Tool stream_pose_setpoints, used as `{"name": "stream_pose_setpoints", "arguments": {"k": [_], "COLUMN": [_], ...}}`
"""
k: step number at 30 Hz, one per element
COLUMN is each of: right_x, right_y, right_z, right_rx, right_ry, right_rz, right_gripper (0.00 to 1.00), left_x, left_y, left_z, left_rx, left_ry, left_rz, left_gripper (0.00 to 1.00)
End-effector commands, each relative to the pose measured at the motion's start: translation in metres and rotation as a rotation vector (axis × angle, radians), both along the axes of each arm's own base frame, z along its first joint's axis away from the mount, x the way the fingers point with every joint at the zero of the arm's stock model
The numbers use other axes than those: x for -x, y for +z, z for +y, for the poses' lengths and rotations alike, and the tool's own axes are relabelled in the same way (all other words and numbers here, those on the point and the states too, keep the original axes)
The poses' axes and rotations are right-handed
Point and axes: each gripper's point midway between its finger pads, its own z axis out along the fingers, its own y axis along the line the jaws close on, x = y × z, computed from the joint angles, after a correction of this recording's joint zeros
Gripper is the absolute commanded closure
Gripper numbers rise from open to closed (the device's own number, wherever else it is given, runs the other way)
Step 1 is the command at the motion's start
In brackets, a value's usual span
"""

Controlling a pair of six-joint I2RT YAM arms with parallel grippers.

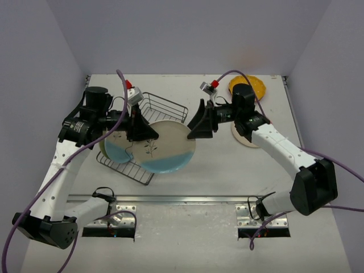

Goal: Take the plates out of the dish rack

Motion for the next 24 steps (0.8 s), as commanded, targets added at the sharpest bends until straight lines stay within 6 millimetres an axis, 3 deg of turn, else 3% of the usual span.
{"name": "stream_pose_setpoints", "arguments": {"k": [1, 3, 8, 10, 11, 15, 16, 19, 24], "right_x": [0.026, 0.028, 0.025, 0.023, 0.02, 0.0, -0.006, -0.042, -0.082], "right_y": [0.001, -0.003, -0.01, -0.012, -0.013, -0.012, -0.017, -0.018, -0.047], "right_z": [0.005, 0.007, 0.007, 0.007, 0.005, -0.009, -0.016, -0.052, -0.11], "right_rx": [0.008, 0.034, 0.066, 0.075, 0.086, 0.084, 0.078, 0.032, 0.021], "right_ry": [0.081, 0.08, 0.059, 0.044, 0.023, -0.039, -0.057, -0.178, -0.381], "right_rz": [-0.196, -0.211, -0.205, -0.199, -0.181, -0.032, 0.017, 0.123, 0.307], "right_gripper": [0.35, 0.39, 0.89, 1.0, 1.0, 1.0, 1.0, 1.0, 1.0], "left_x": [0.007, 0.006, 0.0, -0.007, -0.012, -0.034, -0.043, -0.059, -0.073], "left_y": [0.024, 0.024, 0.021, 0.018, 0.015, 0.005, 0.003, 0.0, 0.0], "left_z": [-0.007, -0.008, -0.007, -0.005, -0.004, 0.006, 0.011, 0.025, 0.041], "left_rx": [0.076, 0.077, 0.066, 0.049, 0.035, -0.018, -0.045, -0.094, -0.133], "left_ry": [-0.093, -0.097, -0.069, -0.031, 0.0, 0.143, 0.203, 0.329, 0.455], "left_rz": [-0.075, -0.071, -0.068, -0.068, -0.057, -0.021, -0.026, -0.037, -0.073], "left_gripper": [1.0, 1.0, 1.0, 1.0, 0.98, 0.25, 0.02, 0.0, 0.0]}}
